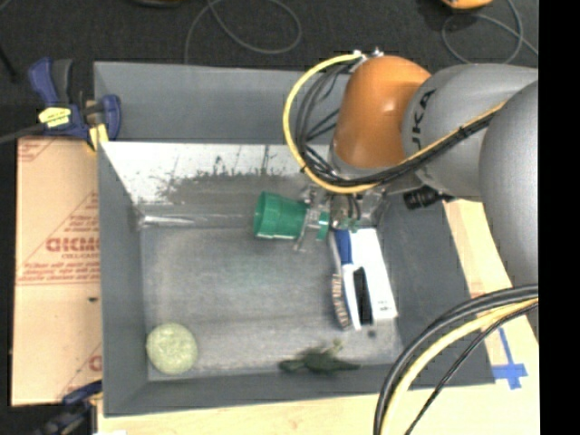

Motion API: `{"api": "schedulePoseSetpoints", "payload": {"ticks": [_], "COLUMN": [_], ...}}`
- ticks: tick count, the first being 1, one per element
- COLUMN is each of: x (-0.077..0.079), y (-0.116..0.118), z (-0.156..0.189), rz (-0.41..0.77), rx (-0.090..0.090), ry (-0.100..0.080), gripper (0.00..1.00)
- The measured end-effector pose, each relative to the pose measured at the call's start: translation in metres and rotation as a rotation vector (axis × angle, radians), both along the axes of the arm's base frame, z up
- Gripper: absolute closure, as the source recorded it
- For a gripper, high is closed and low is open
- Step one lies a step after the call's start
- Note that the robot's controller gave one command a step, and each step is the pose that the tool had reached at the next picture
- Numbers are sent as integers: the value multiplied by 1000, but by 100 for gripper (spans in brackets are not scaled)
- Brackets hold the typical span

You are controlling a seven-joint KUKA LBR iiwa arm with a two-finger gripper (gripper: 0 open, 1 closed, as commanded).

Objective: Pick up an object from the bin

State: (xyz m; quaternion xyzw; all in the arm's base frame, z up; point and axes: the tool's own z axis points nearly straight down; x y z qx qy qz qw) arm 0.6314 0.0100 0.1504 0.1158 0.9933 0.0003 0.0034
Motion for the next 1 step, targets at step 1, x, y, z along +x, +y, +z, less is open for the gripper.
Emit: {"api": "schedulePoseSetpoints", "payload": {"ticks": [1], "x": [0], "y": [0], "z": [6], "rz": [1], "rx": [0], "ry": [1], "gripper": [100]}}
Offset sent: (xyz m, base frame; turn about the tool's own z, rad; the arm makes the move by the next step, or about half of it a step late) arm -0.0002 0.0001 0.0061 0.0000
